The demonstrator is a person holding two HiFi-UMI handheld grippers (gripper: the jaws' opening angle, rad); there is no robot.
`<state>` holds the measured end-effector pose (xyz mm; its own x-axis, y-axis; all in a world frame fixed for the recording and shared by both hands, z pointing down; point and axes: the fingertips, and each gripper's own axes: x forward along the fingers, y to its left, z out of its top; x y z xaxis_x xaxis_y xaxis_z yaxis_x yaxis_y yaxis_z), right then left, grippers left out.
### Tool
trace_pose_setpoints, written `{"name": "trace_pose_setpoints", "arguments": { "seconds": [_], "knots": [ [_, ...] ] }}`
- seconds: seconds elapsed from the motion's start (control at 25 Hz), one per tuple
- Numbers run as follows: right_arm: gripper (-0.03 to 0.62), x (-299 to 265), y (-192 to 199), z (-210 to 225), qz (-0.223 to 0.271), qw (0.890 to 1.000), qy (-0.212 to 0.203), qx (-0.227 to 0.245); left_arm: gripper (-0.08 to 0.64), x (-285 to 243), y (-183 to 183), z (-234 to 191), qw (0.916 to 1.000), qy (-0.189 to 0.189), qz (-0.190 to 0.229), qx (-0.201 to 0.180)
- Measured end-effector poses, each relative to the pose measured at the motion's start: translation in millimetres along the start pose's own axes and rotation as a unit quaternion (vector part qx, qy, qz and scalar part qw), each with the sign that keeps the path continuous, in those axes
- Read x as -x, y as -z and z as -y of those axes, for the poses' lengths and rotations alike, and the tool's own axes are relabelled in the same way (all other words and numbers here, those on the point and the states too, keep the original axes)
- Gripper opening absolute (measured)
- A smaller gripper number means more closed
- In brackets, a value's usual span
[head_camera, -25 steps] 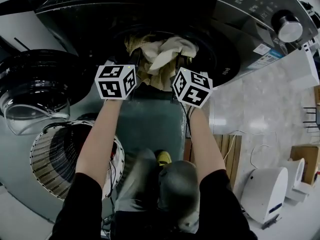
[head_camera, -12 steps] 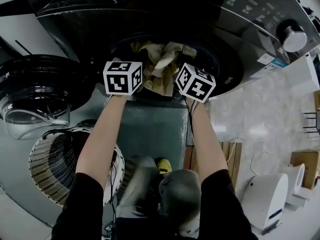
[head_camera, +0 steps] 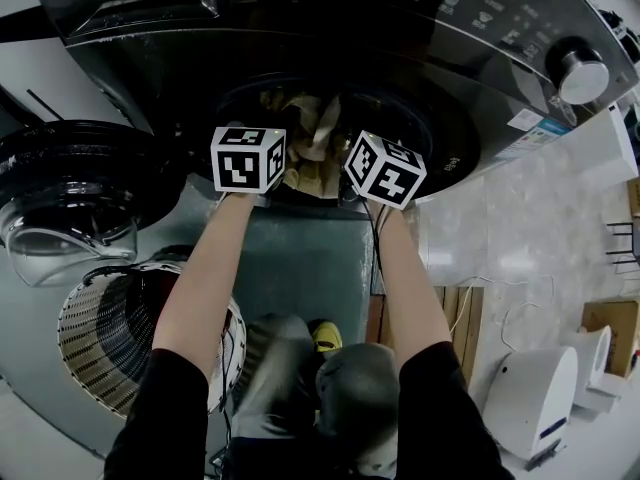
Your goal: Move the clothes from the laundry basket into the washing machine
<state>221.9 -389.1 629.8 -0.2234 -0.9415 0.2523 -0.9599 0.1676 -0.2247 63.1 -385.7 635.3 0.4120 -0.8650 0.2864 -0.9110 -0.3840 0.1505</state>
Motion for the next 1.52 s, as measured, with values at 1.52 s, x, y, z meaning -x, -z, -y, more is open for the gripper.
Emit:
{"name": "trace_pose_setpoints", "arguments": {
  "seconds": [1.52],
  "knots": [
    [0.138,19.3,0.9,-9.1,-0.007,1.0,0.004,0.0,0.111,19.4,-0.2,-4.5,0.9994,-0.031,0.01,0.01]
  ]
}}
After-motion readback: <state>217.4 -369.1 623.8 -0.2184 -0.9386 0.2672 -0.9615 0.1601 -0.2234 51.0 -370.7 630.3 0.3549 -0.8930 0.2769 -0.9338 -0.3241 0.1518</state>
